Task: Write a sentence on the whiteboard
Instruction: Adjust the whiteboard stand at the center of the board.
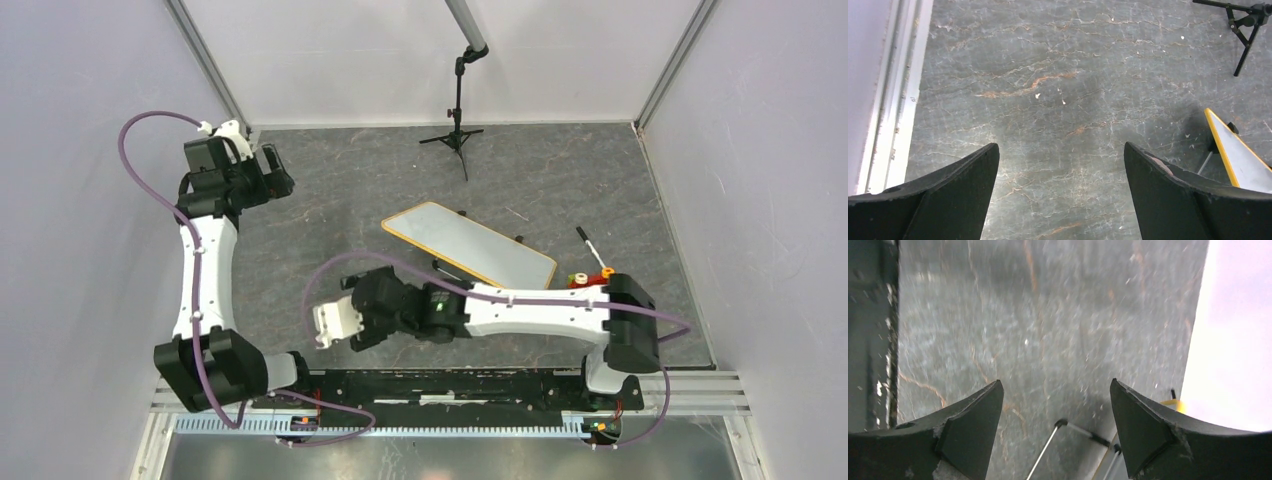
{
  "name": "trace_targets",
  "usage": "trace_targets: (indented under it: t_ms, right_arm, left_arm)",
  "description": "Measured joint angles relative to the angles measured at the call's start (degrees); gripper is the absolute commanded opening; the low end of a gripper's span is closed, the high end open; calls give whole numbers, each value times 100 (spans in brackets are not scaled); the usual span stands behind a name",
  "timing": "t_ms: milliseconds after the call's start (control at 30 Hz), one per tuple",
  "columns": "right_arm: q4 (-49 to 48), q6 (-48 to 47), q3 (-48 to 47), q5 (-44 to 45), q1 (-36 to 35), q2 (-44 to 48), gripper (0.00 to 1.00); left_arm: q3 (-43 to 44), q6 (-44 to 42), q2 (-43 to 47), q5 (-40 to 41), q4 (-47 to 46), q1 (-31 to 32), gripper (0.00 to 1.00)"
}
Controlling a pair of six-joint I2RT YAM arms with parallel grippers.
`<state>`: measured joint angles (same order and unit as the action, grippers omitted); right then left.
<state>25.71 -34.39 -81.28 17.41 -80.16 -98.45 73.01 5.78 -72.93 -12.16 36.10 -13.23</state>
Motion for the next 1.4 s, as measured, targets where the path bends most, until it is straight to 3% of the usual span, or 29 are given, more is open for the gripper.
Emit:
trace_targets:
  t_ms: [200,433,600,700,900,1100,1233,1400]
  right_arm:
    - [295,461,-1309,-1578,776,297,83]
    - [170,927,-1143,-2511,2468,1368,78]
    - [39,1106,-166,-2981,3862,2065,72]
    - [68,1152,457,-3279,4767,2052,66]
    - [219,1099,1381,-3600,6057,1580,61]
    - [105,992,1491,-3849,6500,778,59]
    - [92,876,1322,-3945,6585,103,56]
    - [20,791,1095,-4148,6594,-511,63]
  left_arm:
    - [-31,116,-328,-463,-33,-116,100]
    - [-905,-450,278,-1226,-136,-2,97]
    - [-1425,-1633,970,-1447,188,457,77]
    - [-1825,-2575,1405,-1530,476,789,71]
    - [-2540,-4765,2439,-1386,1464,1482,76]
    - [-2430,-6577,3014,-1353,2334,1860,77]
    - [-2444,-7267,3091,-1349,2555,2188,75]
    - [-2833,-7919,3370,-1287,2553,2669,75]
